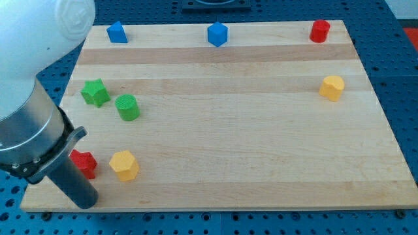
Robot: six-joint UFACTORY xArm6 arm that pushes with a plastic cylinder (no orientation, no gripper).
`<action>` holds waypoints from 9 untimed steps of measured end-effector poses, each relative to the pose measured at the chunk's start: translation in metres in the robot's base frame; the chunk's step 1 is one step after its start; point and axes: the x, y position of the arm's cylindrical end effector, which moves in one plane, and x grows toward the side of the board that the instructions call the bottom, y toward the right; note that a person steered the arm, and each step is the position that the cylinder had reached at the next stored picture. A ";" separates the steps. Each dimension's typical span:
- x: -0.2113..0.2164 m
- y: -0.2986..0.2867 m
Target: Push the yellow hexagon diagonally bottom right to the green circle
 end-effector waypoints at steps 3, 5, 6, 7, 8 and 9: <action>-0.026 0.025; -0.053 0.034; -0.065 0.042; -0.080 0.052; -0.093 0.058; -0.106 0.062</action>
